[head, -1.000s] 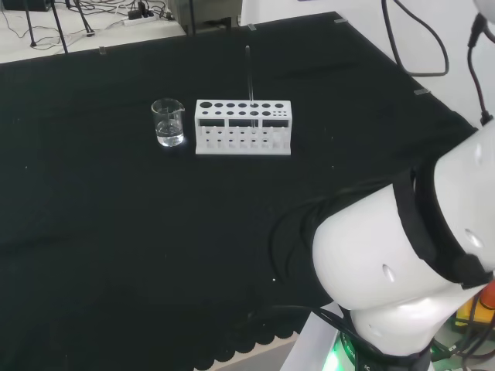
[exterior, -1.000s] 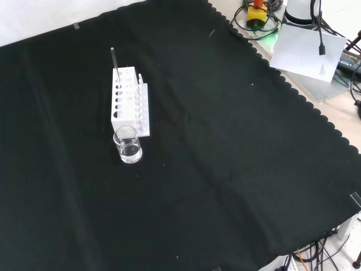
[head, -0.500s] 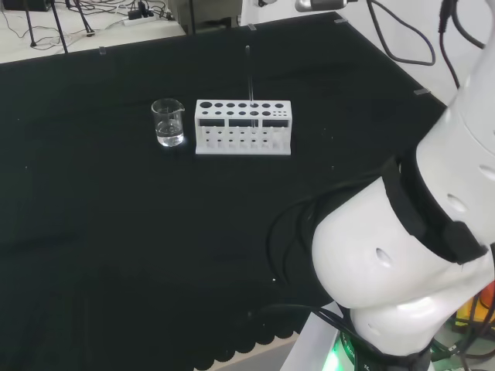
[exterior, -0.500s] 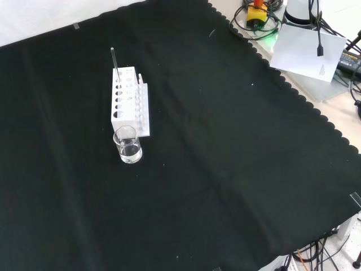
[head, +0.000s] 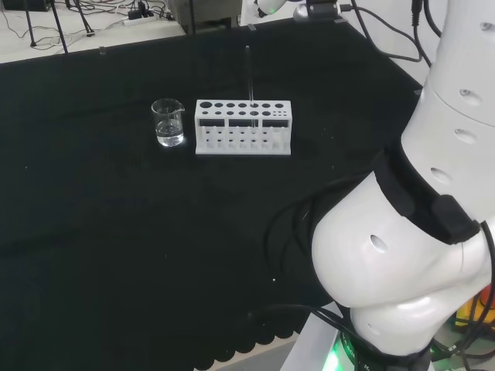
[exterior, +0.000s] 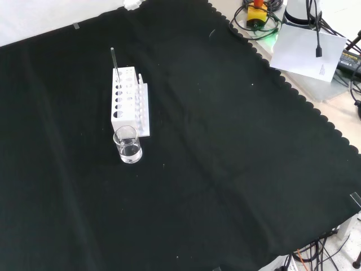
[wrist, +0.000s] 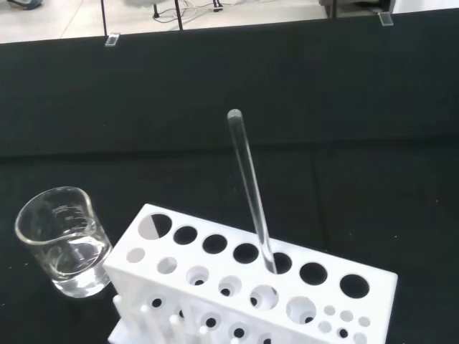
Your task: Take the glass rod from the white test tube rack.
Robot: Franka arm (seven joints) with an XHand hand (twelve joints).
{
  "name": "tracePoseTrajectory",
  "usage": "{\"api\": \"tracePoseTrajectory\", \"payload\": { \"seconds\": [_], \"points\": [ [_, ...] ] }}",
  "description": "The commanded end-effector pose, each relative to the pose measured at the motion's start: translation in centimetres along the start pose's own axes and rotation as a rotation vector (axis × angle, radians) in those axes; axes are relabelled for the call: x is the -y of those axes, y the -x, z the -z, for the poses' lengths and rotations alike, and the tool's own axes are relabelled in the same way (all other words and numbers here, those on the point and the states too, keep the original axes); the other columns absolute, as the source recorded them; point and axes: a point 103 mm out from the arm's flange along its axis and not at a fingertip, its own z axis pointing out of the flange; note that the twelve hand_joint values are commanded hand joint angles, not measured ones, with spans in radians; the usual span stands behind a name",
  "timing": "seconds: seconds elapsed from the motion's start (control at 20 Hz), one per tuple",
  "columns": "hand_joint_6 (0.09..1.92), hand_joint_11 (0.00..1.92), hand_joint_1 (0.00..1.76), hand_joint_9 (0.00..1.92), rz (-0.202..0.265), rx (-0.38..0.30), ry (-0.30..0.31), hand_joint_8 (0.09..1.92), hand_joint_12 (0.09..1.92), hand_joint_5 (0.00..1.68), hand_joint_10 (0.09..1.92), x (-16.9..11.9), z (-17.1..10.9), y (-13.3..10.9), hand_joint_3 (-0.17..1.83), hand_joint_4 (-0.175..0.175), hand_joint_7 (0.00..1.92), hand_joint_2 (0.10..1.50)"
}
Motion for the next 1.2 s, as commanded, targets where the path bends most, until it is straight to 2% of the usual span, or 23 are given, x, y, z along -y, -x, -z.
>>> {"api": "tracePoseTrajectory", "payload": {
  "seconds": [0.05, 0.2, 0.35, 0.8, 1.2],
  "points": [
    [0.09, 0.00, 0.70, 0.23, 0.036, -0.025, -0.020, 0.89, 1.37, 0.16, 0.92, -2.7, -2.1, -0.1, 0.70, -0.148, 0.10, 0.80],
    [0.09, 0.00, 0.70, 0.26, 0.040, -0.022, -0.048, 0.91, 1.39, 0.20, 0.93, -3.0, -2.9, -0.3, 0.69, -0.162, 0.14, 0.80],
    [0.09, 0.00, 0.70, 0.30, 0.052, -0.012, -0.051, 0.92, 1.41, 0.24, 0.92, -3.1, -3.7, -0.6, 0.68, -0.169, 0.17, 0.81],
    [0.09, 0.00, 0.69, 0.39, 0.049, -0.020, -0.072, 0.93, 1.44, 0.27, 0.92, -3.3, -5.6, -0.3, 0.67, -0.170, 0.24, 0.83],
    [0.09, 0.06, 0.67, 0.51, 0.068, -0.006, -0.108, 0.93, 1.45, 0.30, 0.90, -3.6, -7.9, -1.4, 0.65, -0.169, 0.32, 0.85]
  ]
}}
